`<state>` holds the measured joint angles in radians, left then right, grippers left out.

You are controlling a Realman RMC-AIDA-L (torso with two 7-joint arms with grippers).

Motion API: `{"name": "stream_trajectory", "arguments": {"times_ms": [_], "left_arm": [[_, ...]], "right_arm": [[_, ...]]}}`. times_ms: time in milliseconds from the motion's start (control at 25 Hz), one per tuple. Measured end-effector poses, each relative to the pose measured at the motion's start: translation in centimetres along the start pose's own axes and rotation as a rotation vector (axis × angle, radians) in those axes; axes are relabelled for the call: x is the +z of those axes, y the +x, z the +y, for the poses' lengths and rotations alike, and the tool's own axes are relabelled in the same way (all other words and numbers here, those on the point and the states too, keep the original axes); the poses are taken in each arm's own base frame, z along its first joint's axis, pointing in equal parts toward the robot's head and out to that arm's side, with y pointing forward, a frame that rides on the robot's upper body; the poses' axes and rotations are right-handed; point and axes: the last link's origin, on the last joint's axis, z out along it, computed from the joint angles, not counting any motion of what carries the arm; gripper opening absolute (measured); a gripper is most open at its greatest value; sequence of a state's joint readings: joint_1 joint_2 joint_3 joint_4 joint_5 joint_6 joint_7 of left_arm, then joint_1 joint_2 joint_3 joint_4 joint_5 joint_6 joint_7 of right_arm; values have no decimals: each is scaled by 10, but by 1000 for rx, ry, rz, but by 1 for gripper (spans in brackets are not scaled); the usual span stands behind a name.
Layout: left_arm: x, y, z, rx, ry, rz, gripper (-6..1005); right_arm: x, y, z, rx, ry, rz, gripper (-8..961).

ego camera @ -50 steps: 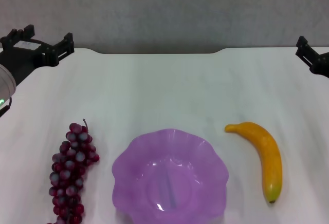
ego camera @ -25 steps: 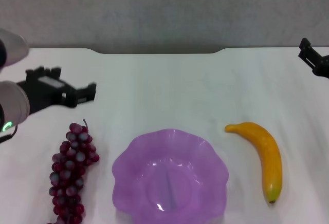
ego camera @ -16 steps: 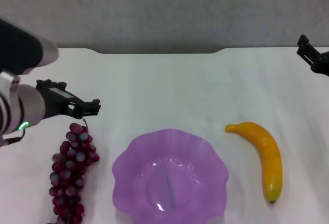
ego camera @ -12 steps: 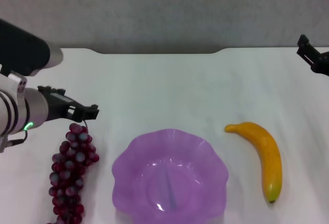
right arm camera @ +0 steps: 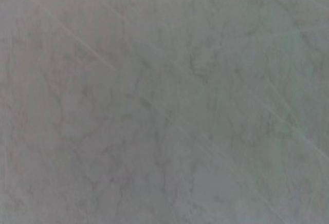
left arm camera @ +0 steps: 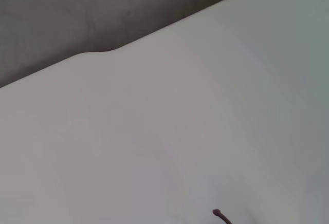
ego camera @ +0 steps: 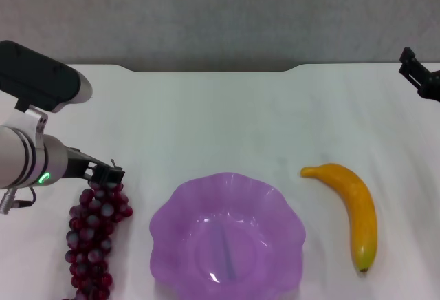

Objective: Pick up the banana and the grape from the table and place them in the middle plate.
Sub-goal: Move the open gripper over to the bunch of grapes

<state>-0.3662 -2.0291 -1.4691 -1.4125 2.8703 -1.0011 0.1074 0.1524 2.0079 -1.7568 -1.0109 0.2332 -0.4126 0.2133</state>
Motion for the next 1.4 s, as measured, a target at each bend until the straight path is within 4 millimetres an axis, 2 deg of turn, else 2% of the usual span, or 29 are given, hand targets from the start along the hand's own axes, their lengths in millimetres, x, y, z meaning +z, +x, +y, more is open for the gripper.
{"name": "stream_trajectory", "arguments": {"times_ms": [160, 800, 1240, 1400], "left_arm": [[4, 0, 1, 11, -1, -16, 799], [42, -12, -2, 18, 7, -108, 770], [45, -13, -3, 3, 10, -107, 751], [45, -13, -3, 5, 14, -108, 675]], "right_arm": [[1, -1, 2, -1, -7, -3, 879], [3, -1, 4, -3, -11, -2, 879], [3, -1, 4, -3, -12, -3, 879], [3, -1, 4, -3, -12, -2, 879]]}}
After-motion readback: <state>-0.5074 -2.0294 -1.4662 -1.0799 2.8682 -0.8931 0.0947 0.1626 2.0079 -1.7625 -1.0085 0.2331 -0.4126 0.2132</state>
